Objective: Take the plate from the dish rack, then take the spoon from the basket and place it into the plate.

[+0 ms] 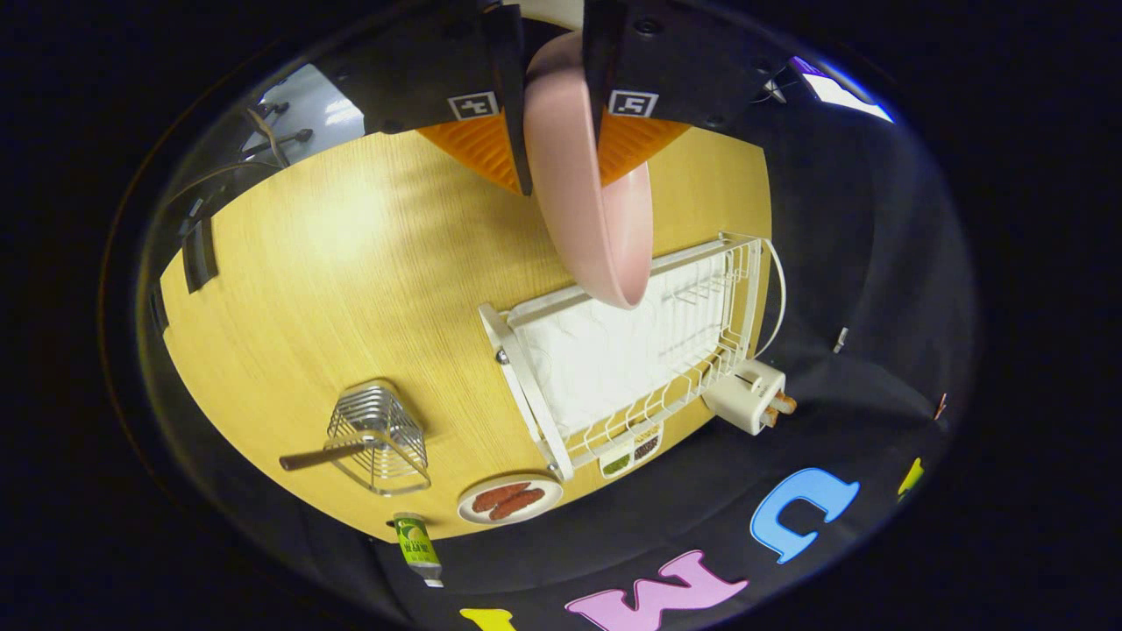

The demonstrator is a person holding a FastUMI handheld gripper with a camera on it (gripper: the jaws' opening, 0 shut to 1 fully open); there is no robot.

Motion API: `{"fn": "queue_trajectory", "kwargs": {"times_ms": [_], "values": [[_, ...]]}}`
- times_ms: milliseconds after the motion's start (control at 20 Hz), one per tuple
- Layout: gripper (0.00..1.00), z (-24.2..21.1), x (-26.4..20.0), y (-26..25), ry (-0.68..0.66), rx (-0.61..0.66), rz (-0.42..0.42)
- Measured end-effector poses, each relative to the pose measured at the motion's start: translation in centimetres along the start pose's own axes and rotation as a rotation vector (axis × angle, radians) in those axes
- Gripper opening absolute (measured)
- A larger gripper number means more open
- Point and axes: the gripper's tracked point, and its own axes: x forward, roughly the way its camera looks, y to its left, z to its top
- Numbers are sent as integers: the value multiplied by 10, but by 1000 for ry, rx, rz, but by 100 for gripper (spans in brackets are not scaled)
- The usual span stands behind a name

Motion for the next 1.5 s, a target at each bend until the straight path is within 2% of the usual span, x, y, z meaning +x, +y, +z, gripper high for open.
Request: {"fn": "queue_trajectory", "kwargs": {"times_ms": [350,450,750,800,900,950,1050,1250,1400,1500], "values": [[31,-16,51,5,39,71,61],[33,-13,56,1,31,66,42],[58,-10,60,-38,25,-53,-109],[60,-7,57,-42,18,-56,-114],[73,1,51,-48,-7,-49,-120],[79,8,45,-53,-30,-65,-130],[79,27,28,-57,-90,-132,-130],[78,85,-27,-45,-290,-299,-73],[77,145,-67,-50,-448,-437,-96],[77,183,-81,-65,-511,-488,-144]]}}
